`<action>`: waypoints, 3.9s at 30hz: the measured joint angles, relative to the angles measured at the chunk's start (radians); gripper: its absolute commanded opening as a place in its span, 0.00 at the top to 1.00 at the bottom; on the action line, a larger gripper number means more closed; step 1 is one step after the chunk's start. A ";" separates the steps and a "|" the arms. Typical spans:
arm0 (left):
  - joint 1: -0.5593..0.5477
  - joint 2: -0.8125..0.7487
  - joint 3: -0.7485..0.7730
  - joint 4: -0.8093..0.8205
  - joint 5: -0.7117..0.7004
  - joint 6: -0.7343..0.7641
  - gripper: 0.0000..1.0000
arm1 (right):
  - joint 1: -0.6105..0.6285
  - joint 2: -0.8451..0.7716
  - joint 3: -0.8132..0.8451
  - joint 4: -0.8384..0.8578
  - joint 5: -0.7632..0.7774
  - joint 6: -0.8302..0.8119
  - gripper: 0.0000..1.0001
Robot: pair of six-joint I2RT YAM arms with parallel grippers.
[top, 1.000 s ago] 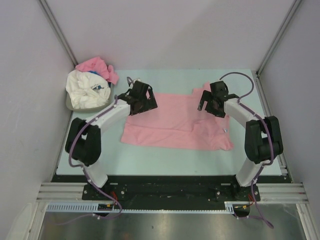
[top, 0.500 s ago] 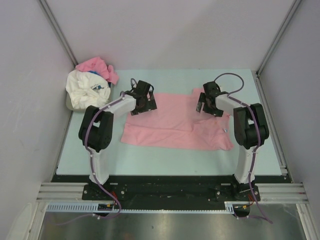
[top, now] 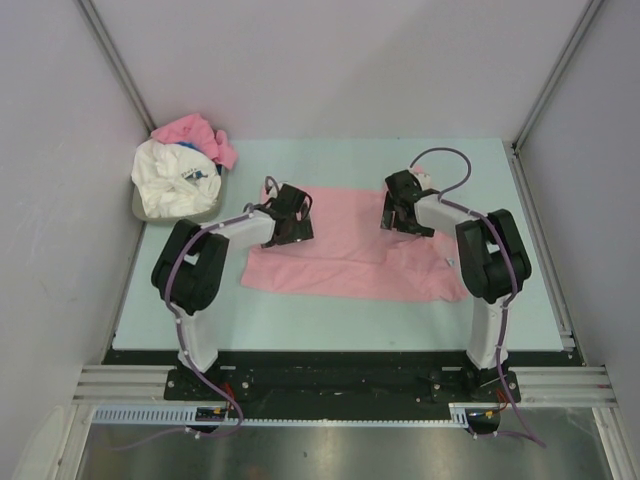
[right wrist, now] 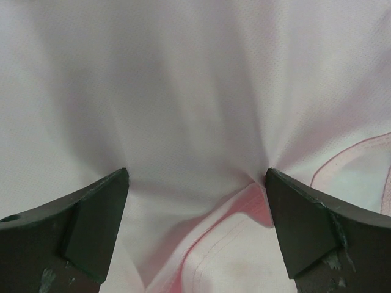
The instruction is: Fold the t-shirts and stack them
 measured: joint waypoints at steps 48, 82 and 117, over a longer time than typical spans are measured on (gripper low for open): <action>0.027 -0.262 0.135 -0.248 -0.027 -0.077 0.00 | -0.177 -0.211 0.114 -0.130 -0.187 -0.004 0.00; 0.287 0.287 0.519 -0.327 0.180 0.010 0.31 | -0.292 0.167 0.391 -0.159 -0.297 -0.023 0.01; 0.295 0.292 0.495 -0.292 0.201 0.019 1.00 | -0.352 0.268 0.470 -0.135 -0.331 0.021 0.06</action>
